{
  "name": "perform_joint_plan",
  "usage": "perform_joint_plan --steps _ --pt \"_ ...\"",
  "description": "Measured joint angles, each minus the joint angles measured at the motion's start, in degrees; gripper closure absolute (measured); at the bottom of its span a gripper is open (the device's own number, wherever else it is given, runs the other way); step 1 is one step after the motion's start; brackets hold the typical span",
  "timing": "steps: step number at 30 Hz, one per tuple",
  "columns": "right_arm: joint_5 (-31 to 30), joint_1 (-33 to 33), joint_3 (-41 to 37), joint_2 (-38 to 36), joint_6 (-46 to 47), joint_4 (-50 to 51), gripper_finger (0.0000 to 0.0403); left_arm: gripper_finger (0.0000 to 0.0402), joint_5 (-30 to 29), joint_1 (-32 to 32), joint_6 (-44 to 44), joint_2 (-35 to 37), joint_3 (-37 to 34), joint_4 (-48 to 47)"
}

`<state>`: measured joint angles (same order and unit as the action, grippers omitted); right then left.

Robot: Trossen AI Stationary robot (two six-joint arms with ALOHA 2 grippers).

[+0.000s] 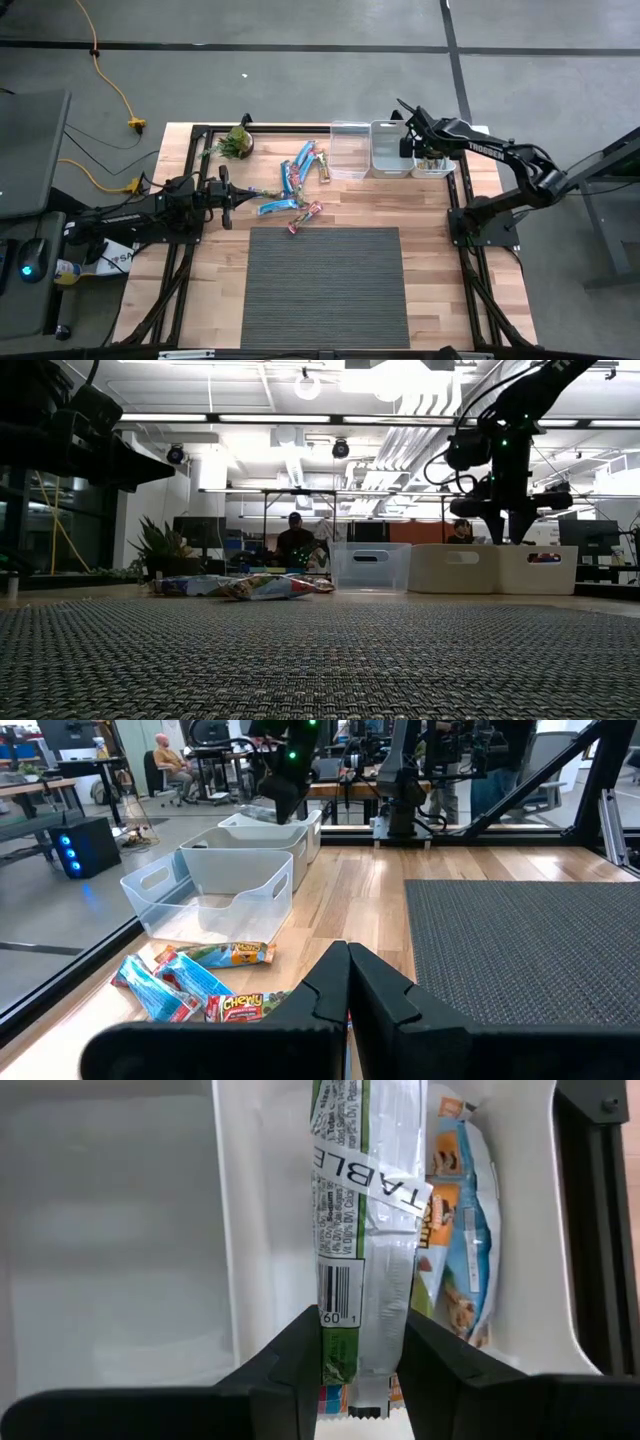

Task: Pick and place Granola Bars by type
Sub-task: Put the yellow granola bar into the white bin

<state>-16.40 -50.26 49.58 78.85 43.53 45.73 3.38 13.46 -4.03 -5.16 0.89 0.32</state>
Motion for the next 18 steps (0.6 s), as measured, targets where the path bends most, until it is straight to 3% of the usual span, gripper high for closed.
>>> perform_joint_plan --steps 9,18 --pt "0.4 0.0 0.0 0.0 0.0 0.0 0.0299 0.04 0.0 0.0 0.0 0.0 0.0 0.0" --pt "0.5 0.0 0.0 0.0 0.0 0.5 0.0251 0.04 0.0 0.0 0.0 0.0 0.0 0.0"
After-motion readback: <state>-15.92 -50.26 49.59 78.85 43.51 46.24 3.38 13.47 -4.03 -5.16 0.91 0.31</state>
